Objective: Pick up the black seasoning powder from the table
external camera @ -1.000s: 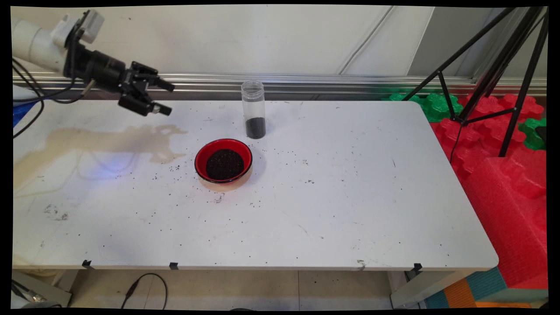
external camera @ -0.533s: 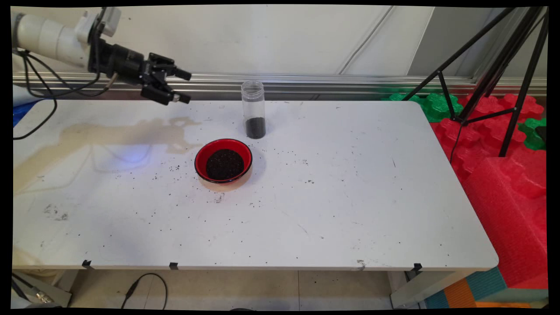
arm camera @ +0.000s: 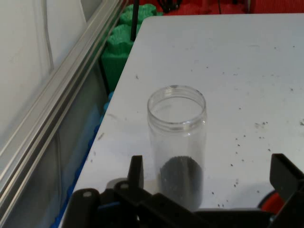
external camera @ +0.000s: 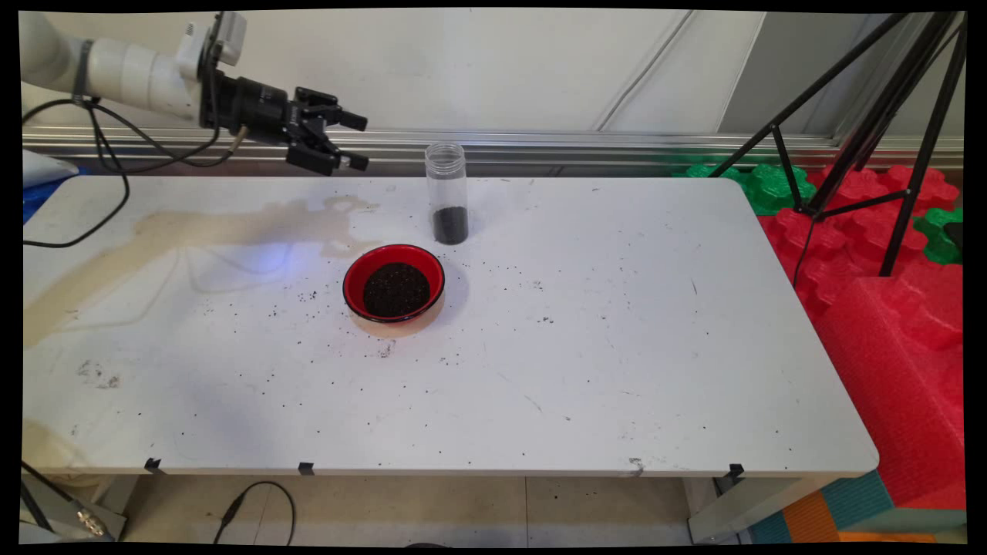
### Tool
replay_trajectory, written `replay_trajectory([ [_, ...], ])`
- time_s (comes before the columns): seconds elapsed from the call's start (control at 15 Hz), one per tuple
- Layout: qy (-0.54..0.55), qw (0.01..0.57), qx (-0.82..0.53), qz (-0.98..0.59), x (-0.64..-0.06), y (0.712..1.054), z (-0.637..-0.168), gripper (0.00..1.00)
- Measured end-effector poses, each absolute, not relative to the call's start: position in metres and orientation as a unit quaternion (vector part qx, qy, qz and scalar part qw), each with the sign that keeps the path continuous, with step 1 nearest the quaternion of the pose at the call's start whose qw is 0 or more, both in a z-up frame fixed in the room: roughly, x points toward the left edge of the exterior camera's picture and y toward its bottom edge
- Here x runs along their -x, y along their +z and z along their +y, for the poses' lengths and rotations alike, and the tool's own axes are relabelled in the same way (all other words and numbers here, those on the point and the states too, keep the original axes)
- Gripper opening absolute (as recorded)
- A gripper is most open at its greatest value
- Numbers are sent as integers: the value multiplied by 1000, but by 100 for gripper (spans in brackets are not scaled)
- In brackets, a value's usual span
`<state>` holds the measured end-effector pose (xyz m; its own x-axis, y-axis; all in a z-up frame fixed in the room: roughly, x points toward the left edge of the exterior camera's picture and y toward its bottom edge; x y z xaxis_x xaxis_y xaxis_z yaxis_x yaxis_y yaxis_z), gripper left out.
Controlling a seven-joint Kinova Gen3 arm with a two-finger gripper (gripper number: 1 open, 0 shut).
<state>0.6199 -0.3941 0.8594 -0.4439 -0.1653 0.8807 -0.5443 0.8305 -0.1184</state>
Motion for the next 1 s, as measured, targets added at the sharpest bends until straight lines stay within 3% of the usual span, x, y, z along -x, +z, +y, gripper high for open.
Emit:
replay_trajectory([
  [1.0,170,534,-167,-811,-587,790,-464,100],
])
